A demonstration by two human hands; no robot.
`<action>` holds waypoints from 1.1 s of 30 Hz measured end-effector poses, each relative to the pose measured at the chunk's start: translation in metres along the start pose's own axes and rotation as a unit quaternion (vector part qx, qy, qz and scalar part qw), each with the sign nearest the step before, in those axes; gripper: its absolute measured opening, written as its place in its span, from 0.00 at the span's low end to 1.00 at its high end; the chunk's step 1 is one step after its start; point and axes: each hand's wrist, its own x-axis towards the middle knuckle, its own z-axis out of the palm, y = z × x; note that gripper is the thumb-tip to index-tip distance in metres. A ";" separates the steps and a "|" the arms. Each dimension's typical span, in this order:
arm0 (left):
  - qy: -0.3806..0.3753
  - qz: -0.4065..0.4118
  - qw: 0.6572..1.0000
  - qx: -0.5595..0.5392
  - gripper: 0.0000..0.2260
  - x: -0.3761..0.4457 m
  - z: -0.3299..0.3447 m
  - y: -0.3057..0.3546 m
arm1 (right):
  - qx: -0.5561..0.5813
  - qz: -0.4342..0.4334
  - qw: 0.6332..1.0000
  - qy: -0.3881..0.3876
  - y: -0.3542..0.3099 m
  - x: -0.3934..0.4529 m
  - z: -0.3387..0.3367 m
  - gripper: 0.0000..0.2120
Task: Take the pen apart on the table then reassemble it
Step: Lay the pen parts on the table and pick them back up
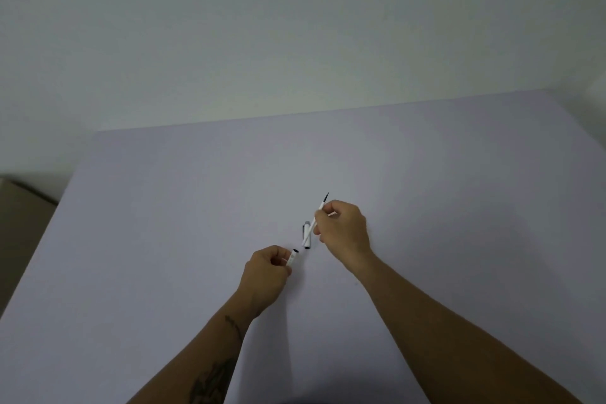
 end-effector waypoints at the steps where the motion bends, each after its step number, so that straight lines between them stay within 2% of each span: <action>1: -0.002 0.001 1.000 -0.002 0.09 0.001 0.001 0.001 | 0.011 -0.001 1.000 0.004 -0.002 0.000 0.002 0.08; 11: 0.006 0.014 0.999 -0.030 0.07 -0.001 0.001 0.000 | 0.015 -0.007 1.000 -0.013 -0.001 -0.006 0.008 0.09; 16: 0.011 0.041 0.998 -0.042 0.06 -0.003 0.000 0.006 | -0.033 0.011 0.992 -0.124 0.003 -0.007 0.011 0.08; 21: 0.010 0.041 0.998 -0.041 0.06 -0.002 -0.002 0.007 | 0.047 0.056 0.991 -0.108 0.003 0.000 0.011 0.11; 25: 0.014 0.041 0.998 -0.037 0.06 0.000 -0.001 0.006 | 0.012 0.059 0.987 -0.146 0.009 0.000 0.017 0.10; 27: 0.018 0.034 0.999 -0.036 0.06 0.002 -0.002 0.003 | 0.011 0.057 0.985 -0.164 0.011 0.005 0.015 0.07; 29: 0.018 0.021 0.999 -0.046 0.06 0.004 -0.005 0.000 | 0.013 0.052 0.989 -0.135 0.013 0.014 0.006 0.03; 31: 0.019 0.010 0.999 -0.050 0.06 0.005 -0.009 -0.003 | -0.061 0.040 0.995 -0.069 0.021 0.029 -0.005 0.11; 33: 0.021 0.005 0.999 -0.046 0.05 0.006 -0.012 -0.005 | -0.175 0.033 0.982 -0.057 0.028 0.039 -0.014 0.16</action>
